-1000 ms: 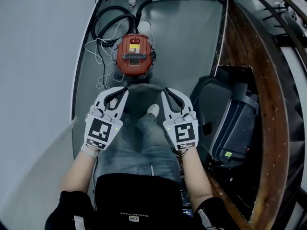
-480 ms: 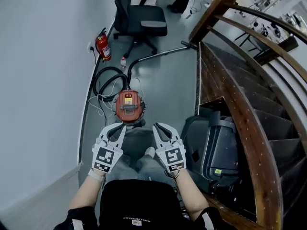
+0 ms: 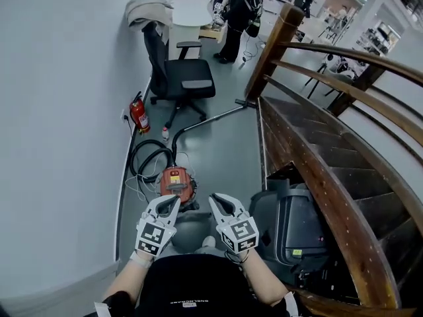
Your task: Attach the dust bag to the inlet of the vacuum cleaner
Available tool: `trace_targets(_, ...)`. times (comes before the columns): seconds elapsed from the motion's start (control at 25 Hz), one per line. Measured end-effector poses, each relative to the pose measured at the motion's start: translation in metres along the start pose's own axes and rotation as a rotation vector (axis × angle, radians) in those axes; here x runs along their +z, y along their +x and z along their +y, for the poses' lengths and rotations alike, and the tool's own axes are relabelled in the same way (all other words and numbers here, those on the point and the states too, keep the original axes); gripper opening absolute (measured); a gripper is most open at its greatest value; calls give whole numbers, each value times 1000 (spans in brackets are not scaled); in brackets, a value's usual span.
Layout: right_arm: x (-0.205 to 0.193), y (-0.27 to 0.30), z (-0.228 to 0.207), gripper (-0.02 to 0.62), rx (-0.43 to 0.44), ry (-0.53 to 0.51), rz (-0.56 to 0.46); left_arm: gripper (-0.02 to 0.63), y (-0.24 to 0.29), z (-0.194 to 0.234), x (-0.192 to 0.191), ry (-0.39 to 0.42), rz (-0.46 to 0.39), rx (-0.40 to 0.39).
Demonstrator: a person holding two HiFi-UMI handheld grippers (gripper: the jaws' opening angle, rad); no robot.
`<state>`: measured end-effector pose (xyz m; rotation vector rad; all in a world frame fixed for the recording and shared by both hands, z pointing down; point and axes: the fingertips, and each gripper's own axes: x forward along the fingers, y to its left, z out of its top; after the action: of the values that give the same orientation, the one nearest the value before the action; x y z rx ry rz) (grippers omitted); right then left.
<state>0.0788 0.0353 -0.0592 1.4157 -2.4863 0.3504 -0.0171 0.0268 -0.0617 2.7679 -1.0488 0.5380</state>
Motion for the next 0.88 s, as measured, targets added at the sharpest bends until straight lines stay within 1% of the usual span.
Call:
trace_targets(0.12,8,-5,-1,42,-15,32,-23,16,-1,-5,13,17,-11,-21)
trace_targets(0.2,14,-8,1,41,-24,30,-34,15,-1,-6,23,31,-26,-21)
trace_targets(0.36,15,-14,0,41,-36,15,-46,17,0,-10,35,27,-54,-20)
trace_targets(0.48,21,-12,-2,41,-45,6,-57,17,-1,-8,40,31,-62,-25)
trace_targets(0.68,30,-14,-8,41,-65,19,-82,17,-1,-9,48,30,-86,-34)
trace_targets(0.88,28,-20,-13,32,-82,39,-87,17,0,-16,51,12,-86,-43)
